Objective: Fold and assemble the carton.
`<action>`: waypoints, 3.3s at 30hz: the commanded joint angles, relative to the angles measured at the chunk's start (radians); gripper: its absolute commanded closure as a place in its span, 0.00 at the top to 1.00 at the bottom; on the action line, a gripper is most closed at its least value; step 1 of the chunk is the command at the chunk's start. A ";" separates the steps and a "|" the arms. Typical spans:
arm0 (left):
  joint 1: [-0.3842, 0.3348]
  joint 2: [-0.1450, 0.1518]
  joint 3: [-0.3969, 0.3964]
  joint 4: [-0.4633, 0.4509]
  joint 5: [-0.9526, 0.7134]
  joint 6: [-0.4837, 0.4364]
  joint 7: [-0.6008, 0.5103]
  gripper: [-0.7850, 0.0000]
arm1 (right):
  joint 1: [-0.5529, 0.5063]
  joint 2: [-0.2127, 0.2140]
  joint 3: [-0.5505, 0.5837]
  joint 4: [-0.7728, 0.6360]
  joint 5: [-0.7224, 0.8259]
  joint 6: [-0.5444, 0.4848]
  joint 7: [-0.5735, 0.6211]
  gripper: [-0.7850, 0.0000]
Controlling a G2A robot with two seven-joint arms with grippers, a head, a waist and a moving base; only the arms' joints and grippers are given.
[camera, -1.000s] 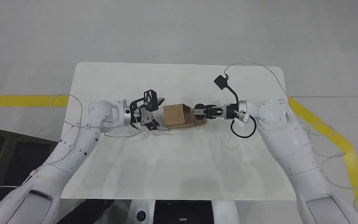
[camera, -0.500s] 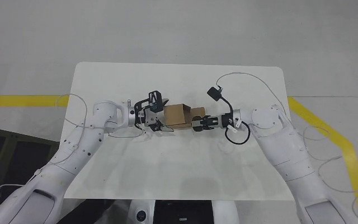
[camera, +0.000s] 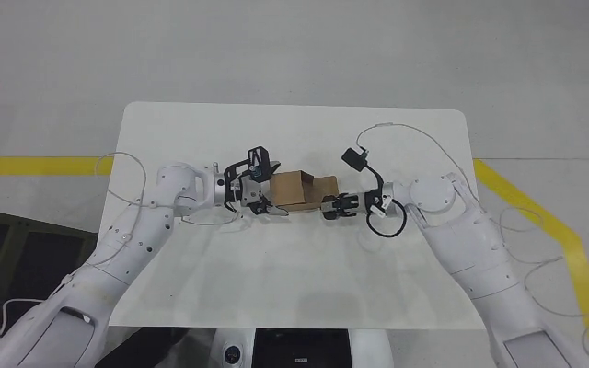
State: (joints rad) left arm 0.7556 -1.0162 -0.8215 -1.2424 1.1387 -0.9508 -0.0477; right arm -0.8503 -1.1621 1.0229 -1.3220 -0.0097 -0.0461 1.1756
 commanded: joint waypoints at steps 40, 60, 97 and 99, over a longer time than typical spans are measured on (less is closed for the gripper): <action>0.022 0.000 -0.050 0.006 0.030 -0.062 0.028 1.00 | 0.239 -0.129 -0.225 0.383 0.177 -0.302 -0.009 0.00; 0.024 0.000 -0.066 0.012 0.043 -0.062 0.051 1.00 | 0.209 -0.084 -0.140 0.324 0.080 -0.222 -0.047 0.00; 0.040 0.006 -0.083 -0.010 0.077 -0.062 0.074 1.00 | 0.297 -0.195 -0.287 0.512 0.196 -0.302 -0.052 0.00; 0.041 0.007 -0.084 -0.012 0.079 -0.062 0.076 1.00 | 0.300 -0.200 -0.290 0.524 0.207 -0.308 -0.049 0.00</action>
State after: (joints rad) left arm 0.7959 -1.0095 -0.9052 -1.2531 1.2165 -1.0123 0.0272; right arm -0.5515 -1.3601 0.7340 -0.8046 0.1904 -0.3510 1.1245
